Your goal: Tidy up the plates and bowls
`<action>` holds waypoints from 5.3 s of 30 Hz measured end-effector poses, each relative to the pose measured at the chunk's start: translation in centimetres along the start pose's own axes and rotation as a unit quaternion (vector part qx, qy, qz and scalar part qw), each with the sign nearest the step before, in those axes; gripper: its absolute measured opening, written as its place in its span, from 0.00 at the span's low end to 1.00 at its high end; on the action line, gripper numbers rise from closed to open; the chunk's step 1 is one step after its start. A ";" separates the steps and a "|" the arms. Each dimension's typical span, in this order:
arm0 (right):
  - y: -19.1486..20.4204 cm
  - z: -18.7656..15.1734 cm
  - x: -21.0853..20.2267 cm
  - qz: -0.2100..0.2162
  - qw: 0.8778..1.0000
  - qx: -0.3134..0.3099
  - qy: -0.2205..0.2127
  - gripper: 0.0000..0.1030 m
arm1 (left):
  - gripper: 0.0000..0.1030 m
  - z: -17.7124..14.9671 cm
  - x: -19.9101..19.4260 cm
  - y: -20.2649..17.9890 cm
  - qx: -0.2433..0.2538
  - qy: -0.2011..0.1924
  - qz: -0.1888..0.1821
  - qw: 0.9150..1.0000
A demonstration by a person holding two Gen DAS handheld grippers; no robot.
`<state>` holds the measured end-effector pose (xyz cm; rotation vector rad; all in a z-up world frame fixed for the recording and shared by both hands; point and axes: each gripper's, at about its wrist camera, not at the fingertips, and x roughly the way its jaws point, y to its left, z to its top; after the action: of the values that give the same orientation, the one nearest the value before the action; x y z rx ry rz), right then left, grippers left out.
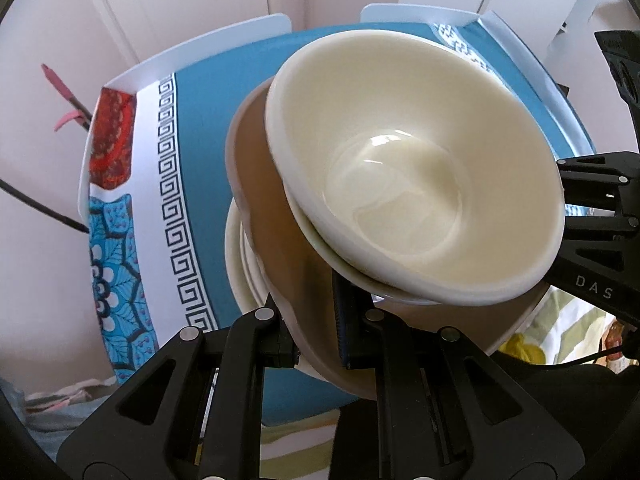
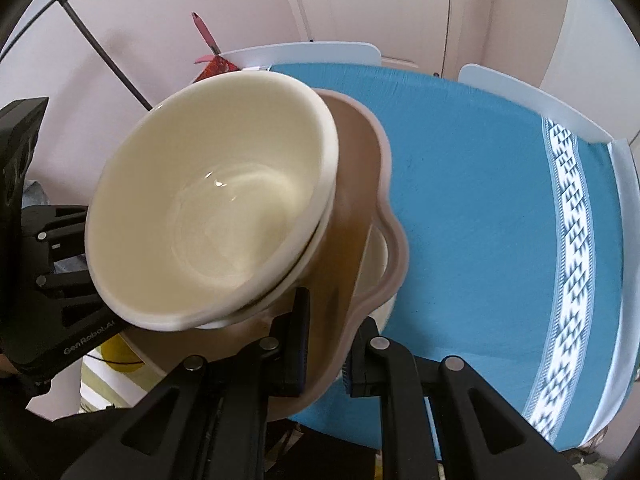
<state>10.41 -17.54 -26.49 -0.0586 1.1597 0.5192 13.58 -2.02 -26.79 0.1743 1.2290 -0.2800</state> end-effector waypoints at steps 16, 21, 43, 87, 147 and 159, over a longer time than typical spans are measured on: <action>-0.2 0.2 1.1 -0.008 1.000 0.003 0.017 0.12 | 0.11 0.0 1.8 0.3 -0.020 0.025 -0.002 0.999; -0.2 0.7 1.3 -0.005 0.999 -0.001 0.035 0.12 | 0.12 0.2 2.4 0.0 -0.024 0.055 -0.001 0.998; -0.7 2.1 0.1 0.024 0.992 -0.007 0.123 0.39 | 0.63 1.0 0.8 -1.1 -0.061 0.128 -0.047 0.989; 3.9 -8.8 -34.8 -0.147 0.895 0.062 -0.416 0.99 | 1.00 -6.6 -34.4 -9.2 -0.074 -0.429 0.116 0.893; 6.3 -11.2 -35.6 -0.186 0.883 0.057 -0.428 0.99 | 1.00 -9.9 -36.3 -9.3 -0.104 -0.471 0.128 0.866; 6.1 -10.1 -34.9 -0.183 0.886 0.061 -0.422 0.99 | 1.00 -9.2 -36.0 -8.8 -0.101 -0.473 0.149 0.862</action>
<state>-11.13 -27.87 1.59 0.0563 0.3016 0.0936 -8.43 -3.62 4.34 0.0261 0.2317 0.0533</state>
